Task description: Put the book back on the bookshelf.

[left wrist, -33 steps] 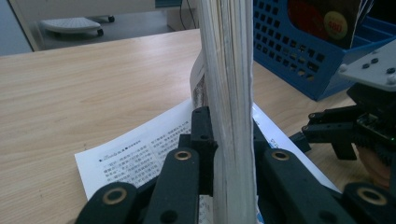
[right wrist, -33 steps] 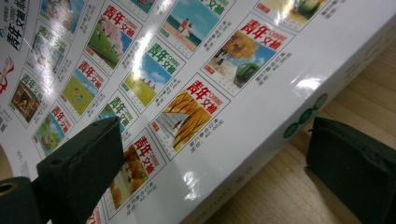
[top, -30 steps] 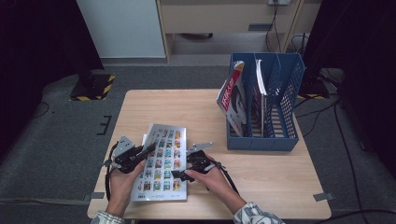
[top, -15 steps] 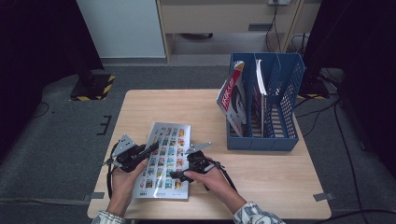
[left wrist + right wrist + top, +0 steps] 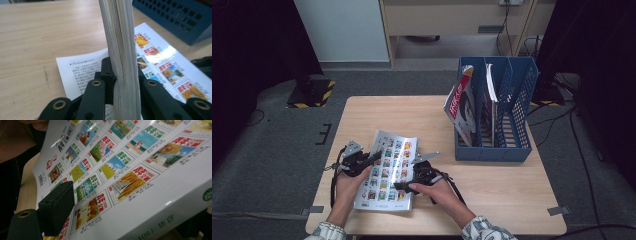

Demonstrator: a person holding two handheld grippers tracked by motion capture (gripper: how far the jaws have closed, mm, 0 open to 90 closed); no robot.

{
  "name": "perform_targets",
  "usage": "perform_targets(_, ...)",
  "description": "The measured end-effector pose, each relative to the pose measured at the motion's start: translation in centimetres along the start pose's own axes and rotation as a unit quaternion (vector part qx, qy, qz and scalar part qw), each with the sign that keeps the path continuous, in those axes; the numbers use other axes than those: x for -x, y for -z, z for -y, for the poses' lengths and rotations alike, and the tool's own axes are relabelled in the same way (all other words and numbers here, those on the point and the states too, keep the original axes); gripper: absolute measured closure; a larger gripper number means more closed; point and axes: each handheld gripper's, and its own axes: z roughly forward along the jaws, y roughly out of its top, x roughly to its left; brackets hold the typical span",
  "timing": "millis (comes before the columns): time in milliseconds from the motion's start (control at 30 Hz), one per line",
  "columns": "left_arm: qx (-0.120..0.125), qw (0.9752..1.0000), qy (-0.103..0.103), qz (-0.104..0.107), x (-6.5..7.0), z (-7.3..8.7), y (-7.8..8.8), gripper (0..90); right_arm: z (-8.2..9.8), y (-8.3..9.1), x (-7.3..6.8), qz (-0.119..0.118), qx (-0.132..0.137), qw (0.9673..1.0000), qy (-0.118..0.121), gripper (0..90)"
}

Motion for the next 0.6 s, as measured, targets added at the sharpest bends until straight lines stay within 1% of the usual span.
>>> perform_targets(67,-0.005,0.9999,0.002,-0.009,-0.2,0.1,-0.2,76.8,0.0,0.0,-0.1,0.003,0.001,1.0,-0.001,15.6)
perform_targets(133,-0.015,0.9996,-0.002,-0.025,-0.5,0.5,-0.4,70.4,0.0,0.0,-0.1,0.005,0.0,1.0,0.001,15.6)
perform_targets(167,-0.021,0.9991,-0.001,-0.037,-0.7,0.6,-0.5,63.6,0.0,0.0,-0.2,0.007,-0.001,1.0,0.002,15.7)
perform_targets(233,-0.034,0.9981,0.017,-0.049,-1.3,1.1,-0.6,52.1,0.0,-0.1,-0.3,0.011,-0.002,0.9999,0.008,15.6)
perform_targets(267,-0.042,0.9971,0.023,-0.06,-1.5,1.2,-0.7,44.9,0.0,-0.1,-0.3,0.013,-0.002,0.9999,0.009,15.6)
perform_targets(300,-0.044,0.9966,0.026,-0.065,-1.6,1.3,-0.7,40.3,0.0,-0.1,-0.3,0.014,-0.002,0.9999,0.01,15.6)
perform_targets(333,-0.04,0.9966,0.025,-0.068,-1.8,1.4,-0.6,40.5,0.0,-0.1,-0.3,0.014,-0.002,0.9999,0.009,15.6)
perform_targets(367,-0.033,0.9968,0.029,-0.067,-1.9,1.4,-0.3,43.2,0.0,-0.1,-0.3,0.014,-0.001,0.9999,0.008,15.7)
perform_targets(400,-0.026,0.9964,0.035,-0.072,-2.1,1.4,0.0,42.4,0.0,-0.1,-0.3,0.014,-0.001,0.9999,0.008,15.7)
perform_targets(433,-0.022,0.9962,0.038,-0.075,-2.1,1.4,0.2,39.5,0.0,-0.1,-0.3,0.014,-0.001,0.9999,0.009,15.7)
perform_targets(500,-0.027,0.9962,0.031,-0.076,-2.0,1.4,0.4,36.0,0.0,-0.1,-0.3,0.016,-0.002,0.9998,0.009,15.5)
perform_targets(567,-0.04,0.9964,0.025,-0.071,-1.8,1.7,0.5,34.6,0.0,-0.1,-0.4,0.02,-0.001,0.9998,0.009,15.3)
perform_targets(600,-0.051,0.9961,0.024,-0.067,-1.7,2.0,0.4,34.6,0.0,-0.1,-0.4,0.021,0.0,0.9997,0.009,15.3)
